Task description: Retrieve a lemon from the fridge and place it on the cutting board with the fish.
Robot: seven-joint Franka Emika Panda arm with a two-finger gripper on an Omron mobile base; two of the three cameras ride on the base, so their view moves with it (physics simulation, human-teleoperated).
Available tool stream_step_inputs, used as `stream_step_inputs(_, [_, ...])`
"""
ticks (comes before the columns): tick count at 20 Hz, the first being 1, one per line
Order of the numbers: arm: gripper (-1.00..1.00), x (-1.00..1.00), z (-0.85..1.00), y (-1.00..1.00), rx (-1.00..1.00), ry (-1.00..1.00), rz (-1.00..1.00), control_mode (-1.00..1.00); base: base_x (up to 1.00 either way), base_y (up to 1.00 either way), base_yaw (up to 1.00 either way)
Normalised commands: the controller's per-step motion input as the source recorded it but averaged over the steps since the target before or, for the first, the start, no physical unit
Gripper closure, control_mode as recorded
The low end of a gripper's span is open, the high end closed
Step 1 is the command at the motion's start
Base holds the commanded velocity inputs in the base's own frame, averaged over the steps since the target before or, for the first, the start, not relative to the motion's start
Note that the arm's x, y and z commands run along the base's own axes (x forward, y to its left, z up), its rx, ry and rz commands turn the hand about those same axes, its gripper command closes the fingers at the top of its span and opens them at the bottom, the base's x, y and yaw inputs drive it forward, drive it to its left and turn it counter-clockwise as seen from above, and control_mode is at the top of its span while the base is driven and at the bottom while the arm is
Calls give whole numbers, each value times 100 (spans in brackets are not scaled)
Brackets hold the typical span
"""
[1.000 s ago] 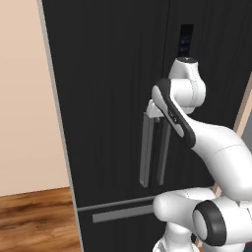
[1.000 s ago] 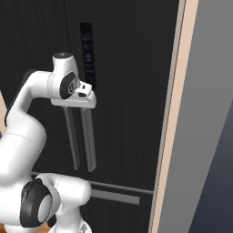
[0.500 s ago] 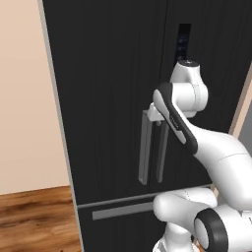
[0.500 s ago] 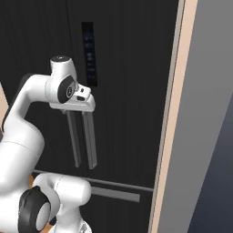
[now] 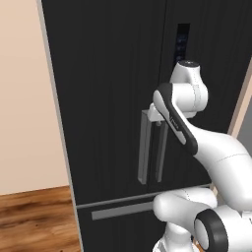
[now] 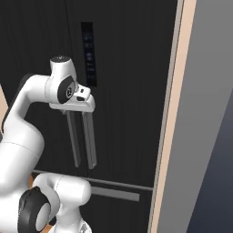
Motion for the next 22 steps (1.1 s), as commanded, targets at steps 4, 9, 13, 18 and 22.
stream_step_inputs(4, [-100, 0, 0, 0, 0, 0, 0, 100, -25, 0, 0])
stream_step_inputs(9, [-100, 0, 0, 0, 0, 0, 0, 100, -26, 0, 0])
stream_step_inputs(13, [-100, 0, 0, 0, 0, 0, 0, 100, -31, 0, 0])
stream_step_inputs(18, [-100, 0, 0, 0, 0, 0, 0, 100, -37, 0, 0])
stream_step_inputs(22, [-100, 0, 0, 0, 0, 0, 0, 100, -17, 0, 0])
